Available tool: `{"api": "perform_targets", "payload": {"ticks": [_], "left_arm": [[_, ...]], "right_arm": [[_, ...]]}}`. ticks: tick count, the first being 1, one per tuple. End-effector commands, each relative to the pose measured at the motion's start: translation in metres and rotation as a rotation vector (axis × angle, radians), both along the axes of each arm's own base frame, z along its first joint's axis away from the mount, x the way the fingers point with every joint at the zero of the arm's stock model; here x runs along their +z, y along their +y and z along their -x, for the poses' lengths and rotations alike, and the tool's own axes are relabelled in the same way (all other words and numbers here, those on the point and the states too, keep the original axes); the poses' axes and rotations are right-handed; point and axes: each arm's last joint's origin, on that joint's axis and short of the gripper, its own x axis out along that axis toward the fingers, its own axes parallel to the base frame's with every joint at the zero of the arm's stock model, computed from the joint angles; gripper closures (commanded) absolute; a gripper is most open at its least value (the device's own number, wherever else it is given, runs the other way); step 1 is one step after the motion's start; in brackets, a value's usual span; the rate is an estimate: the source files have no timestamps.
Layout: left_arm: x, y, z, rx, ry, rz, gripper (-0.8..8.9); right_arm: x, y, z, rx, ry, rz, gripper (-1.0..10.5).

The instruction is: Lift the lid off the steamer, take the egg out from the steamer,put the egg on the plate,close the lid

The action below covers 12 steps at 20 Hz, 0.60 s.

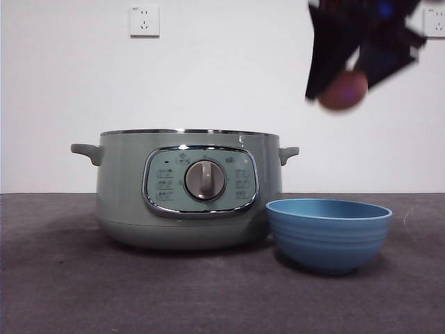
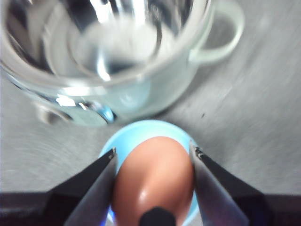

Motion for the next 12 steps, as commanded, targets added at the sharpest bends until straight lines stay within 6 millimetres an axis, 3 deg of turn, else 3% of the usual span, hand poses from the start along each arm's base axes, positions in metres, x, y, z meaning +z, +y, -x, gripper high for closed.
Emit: {"api": "perform_targets", "payload": {"ticks": [1,7,12], "left_arm": [[0.011,0.003,0.005,0.005,-0.065,0.043,8.22],[0.011,0.003,0.005,0.005,-0.065,0.043,8.22],[0.011,0.003,0.005,0.005,-0.065,0.043,8.22]], "right_arm": [[-0.028,0.002,-0.001,-0.021,0.033,-0.035,9.6],[-0.08,0.006,-0.008,-0.031,0.059,-0.027,9.6],[-0.108,0.014,-0.021,-0.031,0.106,0.002,9.6]]}}
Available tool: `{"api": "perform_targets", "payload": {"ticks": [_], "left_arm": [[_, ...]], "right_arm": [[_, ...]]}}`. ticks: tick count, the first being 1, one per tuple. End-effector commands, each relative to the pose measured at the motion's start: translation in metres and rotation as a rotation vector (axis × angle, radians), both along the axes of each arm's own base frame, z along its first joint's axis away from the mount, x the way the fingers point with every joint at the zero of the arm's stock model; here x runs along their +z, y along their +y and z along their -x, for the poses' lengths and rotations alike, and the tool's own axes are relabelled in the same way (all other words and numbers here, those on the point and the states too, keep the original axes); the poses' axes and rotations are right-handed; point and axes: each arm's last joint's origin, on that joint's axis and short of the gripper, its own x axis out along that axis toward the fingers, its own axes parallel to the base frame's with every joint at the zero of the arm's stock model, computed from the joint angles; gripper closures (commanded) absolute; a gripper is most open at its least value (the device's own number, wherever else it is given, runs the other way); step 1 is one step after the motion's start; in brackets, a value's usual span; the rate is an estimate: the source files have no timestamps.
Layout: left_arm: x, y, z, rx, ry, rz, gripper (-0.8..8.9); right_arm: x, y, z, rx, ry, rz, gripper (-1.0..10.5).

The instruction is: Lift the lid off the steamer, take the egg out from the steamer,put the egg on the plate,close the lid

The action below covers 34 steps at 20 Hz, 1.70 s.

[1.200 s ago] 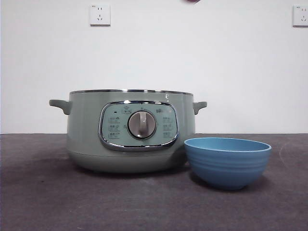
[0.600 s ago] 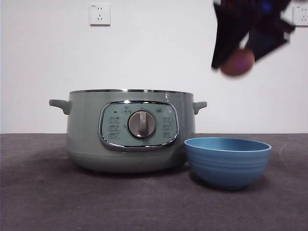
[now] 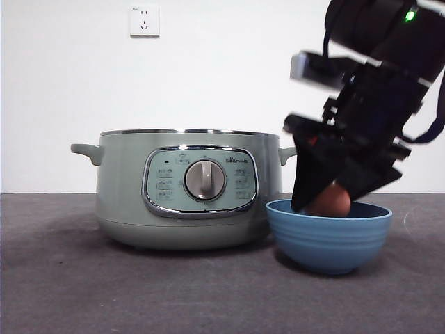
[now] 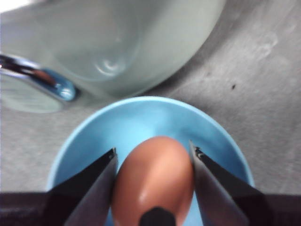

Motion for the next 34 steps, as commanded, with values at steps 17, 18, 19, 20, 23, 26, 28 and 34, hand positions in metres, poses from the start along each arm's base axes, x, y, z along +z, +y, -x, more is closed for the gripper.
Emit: {"api": "perform_targets", "payload": {"ticks": [17,18,19,20,23,26,28,34], "left_arm": [[0.009,0.0,-0.001,0.003,-0.048,0.034,8.22],[0.009,0.0,-0.001,0.002,-0.047,0.034,8.22],[0.009,0.0,-0.001,0.001,-0.047,0.035,8.22],[0.009,0.0,-0.001,-0.002,-0.046,0.036,8.22],[0.01,-0.001,-0.001,-0.022,-0.046,0.044,8.22],[0.009,-0.003,-0.005,-0.025,-0.036,0.04,8.22],[0.009,-0.008,-0.012,-0.059,-0.023,0.048,8.22],[0.013,-0.028,-0.047,-0.123,-0.061,0.089,8.22]], "right_arm": [[-0.027,0.007,0.001,0.057,0.127,-0.004,6.6],[-0.027,0.007,0.001,0.057,0.126,-0.005,6.6],[-0.027,0.007,0.001,0.056,0.126,-0.005,6.5],[-0.027,0.008,0.001,0.057,0.125,-0.005,6.0],[-0.02,0.008,0.0,0.058,0.103,-0.017,5.3],[0.005,0.005,0.004,0.06,0.024,-0.062,5.3],[0.028,-0.001,0.014,0.06,-0.03,-0.09,5.3],[0.096,-0.032,0.065,0.063,-0.213,-0.191,5.3]]}}
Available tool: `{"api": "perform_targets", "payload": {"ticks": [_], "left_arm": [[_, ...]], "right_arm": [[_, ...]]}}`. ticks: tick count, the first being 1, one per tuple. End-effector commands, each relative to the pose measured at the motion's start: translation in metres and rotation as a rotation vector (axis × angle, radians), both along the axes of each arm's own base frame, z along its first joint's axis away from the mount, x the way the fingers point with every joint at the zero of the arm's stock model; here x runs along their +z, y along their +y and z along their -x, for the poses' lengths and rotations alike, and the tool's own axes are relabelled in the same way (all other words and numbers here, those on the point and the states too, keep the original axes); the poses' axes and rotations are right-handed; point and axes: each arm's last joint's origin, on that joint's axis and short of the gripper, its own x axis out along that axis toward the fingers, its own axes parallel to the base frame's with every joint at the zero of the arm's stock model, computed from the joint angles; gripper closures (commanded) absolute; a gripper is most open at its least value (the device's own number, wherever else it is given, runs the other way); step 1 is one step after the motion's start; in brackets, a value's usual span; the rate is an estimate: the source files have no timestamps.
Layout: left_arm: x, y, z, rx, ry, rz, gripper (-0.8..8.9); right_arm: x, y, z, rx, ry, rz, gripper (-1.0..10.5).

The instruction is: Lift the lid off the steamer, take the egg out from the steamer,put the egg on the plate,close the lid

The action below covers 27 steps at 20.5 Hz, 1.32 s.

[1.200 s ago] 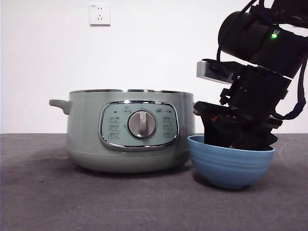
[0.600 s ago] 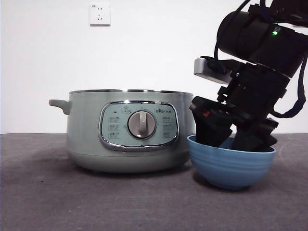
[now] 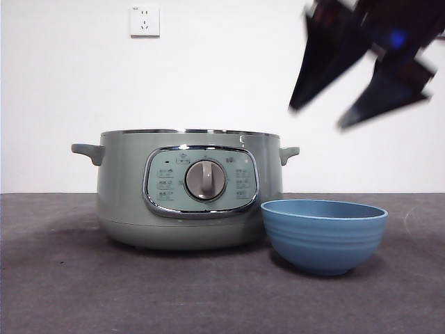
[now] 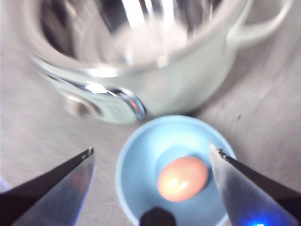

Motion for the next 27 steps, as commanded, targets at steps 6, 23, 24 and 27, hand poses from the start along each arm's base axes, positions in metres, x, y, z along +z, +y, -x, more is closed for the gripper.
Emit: {"api": "perform_targets", "payload": {"ticks": [6,23,24,27], "left_arm": [[-0.005,-0.048,-0.075,-0.099,-0.057,0.055,8.22],[-0.085,-0.115,-0.181,-0.116,-0.019,-0.011,8.22],[-0.087,-0.116,-0.183,-0.118,-0.02,-0.016,8.22],[-0.095,-0.119,-0.188,-0.115,-0.009,-0.03,8.22]], "right_arm": [[0.061,-0.046,0.076,-0.031,-0.255,-0.202,5.4],[0.074,-0.071,0.118,-0.066,-0.285,-0.314,5.4],[0.074,-0.071,0.118,-0.068,-0.284,-0.316,5.4],[0.074,-0.071,0.118,-0.07,-0.281,-0.319,5.4]]}}
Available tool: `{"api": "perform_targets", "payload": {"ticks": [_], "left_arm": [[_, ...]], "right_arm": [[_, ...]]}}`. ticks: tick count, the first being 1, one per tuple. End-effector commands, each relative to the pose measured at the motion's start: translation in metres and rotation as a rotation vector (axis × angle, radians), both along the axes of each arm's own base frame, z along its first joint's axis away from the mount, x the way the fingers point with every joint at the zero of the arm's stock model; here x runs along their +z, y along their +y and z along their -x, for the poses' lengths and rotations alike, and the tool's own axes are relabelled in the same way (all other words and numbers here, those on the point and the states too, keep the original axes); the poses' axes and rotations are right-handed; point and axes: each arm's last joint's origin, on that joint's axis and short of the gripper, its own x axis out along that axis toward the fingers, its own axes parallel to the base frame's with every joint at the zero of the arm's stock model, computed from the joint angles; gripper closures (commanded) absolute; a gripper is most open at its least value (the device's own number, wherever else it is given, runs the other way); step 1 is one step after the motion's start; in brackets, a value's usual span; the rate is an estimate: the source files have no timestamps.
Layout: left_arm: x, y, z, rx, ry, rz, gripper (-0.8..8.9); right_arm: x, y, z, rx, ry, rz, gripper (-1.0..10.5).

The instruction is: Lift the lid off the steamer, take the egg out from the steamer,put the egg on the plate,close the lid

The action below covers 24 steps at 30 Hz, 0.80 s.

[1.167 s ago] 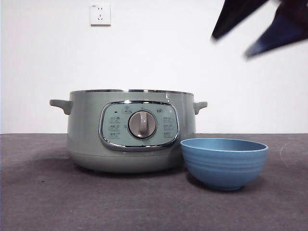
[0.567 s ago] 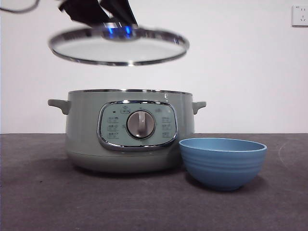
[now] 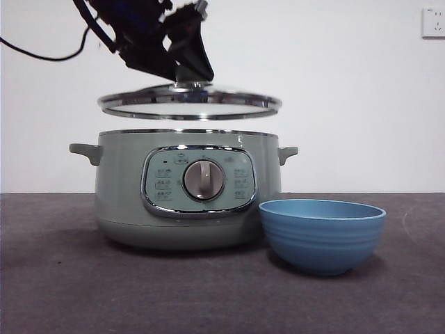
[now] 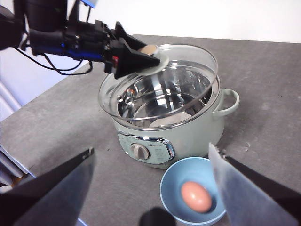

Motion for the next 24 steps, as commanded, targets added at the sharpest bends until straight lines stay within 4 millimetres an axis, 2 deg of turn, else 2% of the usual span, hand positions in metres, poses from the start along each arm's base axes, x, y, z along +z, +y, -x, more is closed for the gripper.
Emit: {"api": "perform_targets", "payload": {"ticks": [1,6,24], "left_arm": [[0.008,-0.004,-0.005,-0.003,-0.067,0.018,8.22],[-0.005,-0.006,-0.012,0.028,-0.041,-0.014,8.22],[-0.023,-0.01,-0.019,0.032,0.021,-0.05,8.22]], "right_arm": [[0.002,0.0,0.001,0.0,-0.001,-0.017,5.4],[0.002,0.0,0.001,0.0,-0.001,-0.017,5.4],[0.0,-0.001,0.001,0.0,0.016,-0.005,5.4]]}}
